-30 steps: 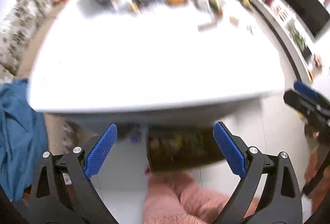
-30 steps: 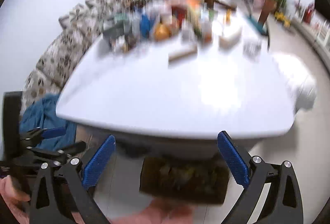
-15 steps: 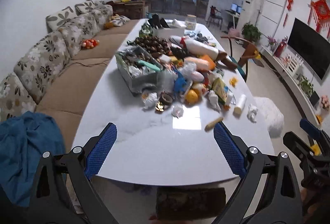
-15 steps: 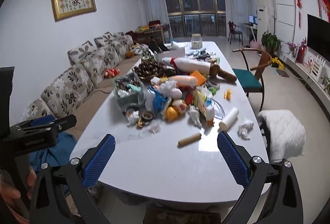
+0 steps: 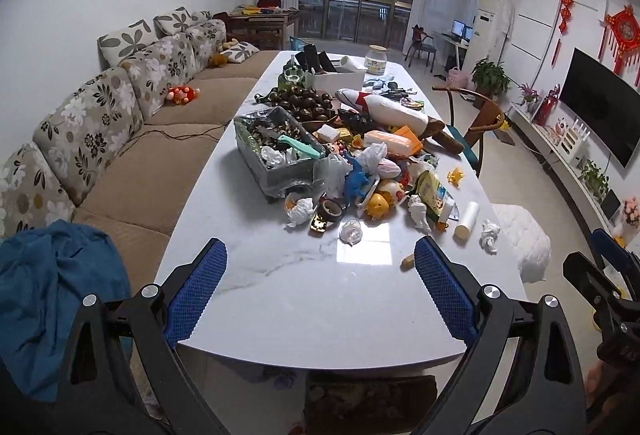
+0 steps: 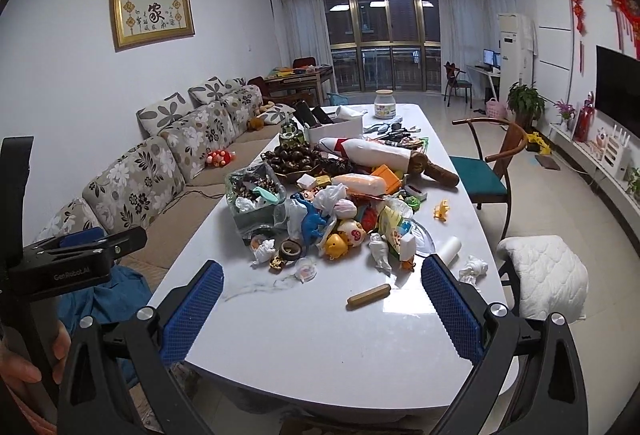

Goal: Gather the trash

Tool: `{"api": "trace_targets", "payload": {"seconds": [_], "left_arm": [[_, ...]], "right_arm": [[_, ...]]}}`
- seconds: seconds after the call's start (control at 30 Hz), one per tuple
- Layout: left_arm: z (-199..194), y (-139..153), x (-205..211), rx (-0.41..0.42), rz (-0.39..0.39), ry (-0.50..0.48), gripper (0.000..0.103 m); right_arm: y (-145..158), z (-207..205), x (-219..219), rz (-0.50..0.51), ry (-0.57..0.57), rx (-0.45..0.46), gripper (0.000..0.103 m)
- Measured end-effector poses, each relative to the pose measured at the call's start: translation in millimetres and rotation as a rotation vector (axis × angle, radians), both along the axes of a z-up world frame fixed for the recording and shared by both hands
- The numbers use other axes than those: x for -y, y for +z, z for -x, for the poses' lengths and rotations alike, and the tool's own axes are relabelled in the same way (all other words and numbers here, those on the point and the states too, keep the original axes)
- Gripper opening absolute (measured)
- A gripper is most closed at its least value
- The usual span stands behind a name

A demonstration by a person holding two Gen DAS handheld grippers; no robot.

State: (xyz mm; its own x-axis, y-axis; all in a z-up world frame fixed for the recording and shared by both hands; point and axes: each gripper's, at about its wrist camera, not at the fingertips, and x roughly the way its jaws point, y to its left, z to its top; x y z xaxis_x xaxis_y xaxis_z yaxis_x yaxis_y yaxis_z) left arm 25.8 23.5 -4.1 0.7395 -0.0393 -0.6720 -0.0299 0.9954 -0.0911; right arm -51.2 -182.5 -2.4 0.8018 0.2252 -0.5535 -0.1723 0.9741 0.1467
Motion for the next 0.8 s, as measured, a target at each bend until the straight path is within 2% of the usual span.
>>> {"api": "trace_targets", "payload": {"seconds": [0.8], "left_arm": [[5.6, -0.4, 1.5, 0.001, -0.015, -0.001, 0.092]], "right_arm": [[6.2, 3.0, 2.7, -0.015, -0.004, -0.011, 0.098]]}}
